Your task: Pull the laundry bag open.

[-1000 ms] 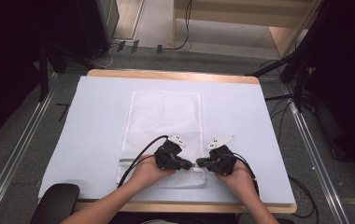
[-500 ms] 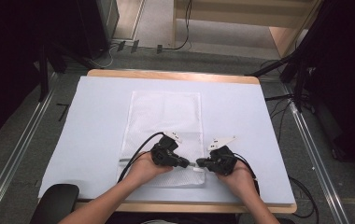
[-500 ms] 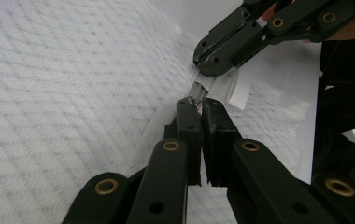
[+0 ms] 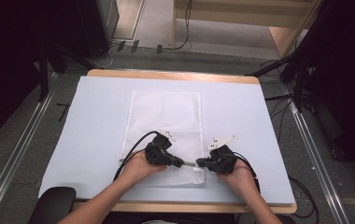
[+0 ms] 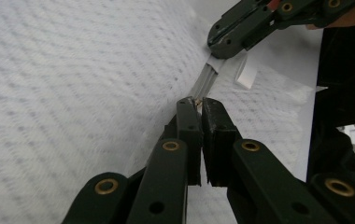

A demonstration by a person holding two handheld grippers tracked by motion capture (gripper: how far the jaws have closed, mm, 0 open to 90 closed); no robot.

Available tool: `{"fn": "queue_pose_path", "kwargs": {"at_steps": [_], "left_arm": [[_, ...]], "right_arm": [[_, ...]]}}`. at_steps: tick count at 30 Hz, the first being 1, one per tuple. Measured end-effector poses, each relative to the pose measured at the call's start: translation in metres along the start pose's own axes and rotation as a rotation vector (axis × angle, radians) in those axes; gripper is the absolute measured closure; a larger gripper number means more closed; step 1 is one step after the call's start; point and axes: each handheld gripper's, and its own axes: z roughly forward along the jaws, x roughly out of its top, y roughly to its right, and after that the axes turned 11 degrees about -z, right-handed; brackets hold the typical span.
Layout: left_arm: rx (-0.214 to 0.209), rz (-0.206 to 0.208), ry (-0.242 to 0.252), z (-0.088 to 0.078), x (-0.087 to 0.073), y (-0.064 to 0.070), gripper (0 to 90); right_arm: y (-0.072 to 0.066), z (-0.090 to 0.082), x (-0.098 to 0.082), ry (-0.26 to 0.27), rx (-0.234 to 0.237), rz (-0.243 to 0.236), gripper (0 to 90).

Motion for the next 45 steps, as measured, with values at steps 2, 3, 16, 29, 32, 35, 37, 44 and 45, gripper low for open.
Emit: {"fn": "queue_pose_path", "kwargs": {"at_steps": [2, 3, 16, 29, 32, 35, 37, 44, 45], "left_arm": [[-0.001, -0.008, -0.002, -0.003, -0.001, -0.002, 88.1], [-0.005, -0.022, -0.004, -0.004, -0.002, -0.003, 88.1], [0.001, -0.058, 0.008, -0.035, -0.010, -0.012, 88.0], [0.046, -0.054, 0.003, -0.062, -0.020, -0.013, 88.0], [0.045, -0.065, 0.000, -0.068, -0.023, -0.019, 88.0], [0.043, -0.079, 0.002, -0.073, -0.027, -0.022, 88.0], [0.046, -0.083, 0.002, -0.077, -0.029, -0.023, 88.0], [0.053, -0.104, 0.011, -0.091, -0.038, -0.033, 88.0], [0.051, -0.106, 0.016, -0.094, -0.039, -0.034, 88.0]], "right_arm": [[0.001, 0.000, 0.000, 0.001, 0.009, -0.008, 90.0], [0.001, 0.000, 0.000, 0.001, 0.009, -0.008, 90.0], [0.003, 0.000, 0.001, -0.002, 0.021, -0.039, 90.0], [0.005, 0.000, 0.001, -0.001, 0.035, -0.046, 90.0], [0.004, 0.000, 0.000, 0.003, 0.031, -0.049, 90.0], [0.004, 0.000, 0.000, 0.004, 0.033, -0.049, 90.0], [0.004, 0.000, 0.000, 0.003, 0.034, -0.049, 90.0], [0.005, 0.000, 0.000, 0.003, 0.034, -0.060, 90.0], [0.005, 0.000, 0.000, 0.003, 0.034, -0.060, 90.0]]}}
